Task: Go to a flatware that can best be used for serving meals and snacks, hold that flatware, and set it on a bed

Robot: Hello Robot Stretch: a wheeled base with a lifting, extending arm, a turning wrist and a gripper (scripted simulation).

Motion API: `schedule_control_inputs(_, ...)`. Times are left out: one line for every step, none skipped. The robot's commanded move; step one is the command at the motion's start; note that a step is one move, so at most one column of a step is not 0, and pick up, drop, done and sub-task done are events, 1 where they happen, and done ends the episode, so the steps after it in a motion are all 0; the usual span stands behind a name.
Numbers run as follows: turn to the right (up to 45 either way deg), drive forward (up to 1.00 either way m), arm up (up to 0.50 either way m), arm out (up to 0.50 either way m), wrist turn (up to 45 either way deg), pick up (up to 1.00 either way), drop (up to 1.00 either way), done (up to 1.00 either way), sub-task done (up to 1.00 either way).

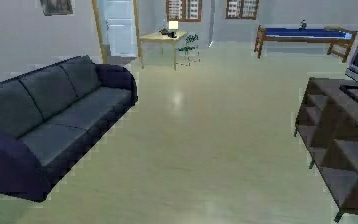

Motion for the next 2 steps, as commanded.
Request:
schedule_control_inputs(0.0,1.00,0.00,0.00,0.0,0.00,0.00,0.00,0.00)
schedule_control_inputs(0.0,1.00,0.00,0.00,0.0,0.00,0.00,0.00,0.00)
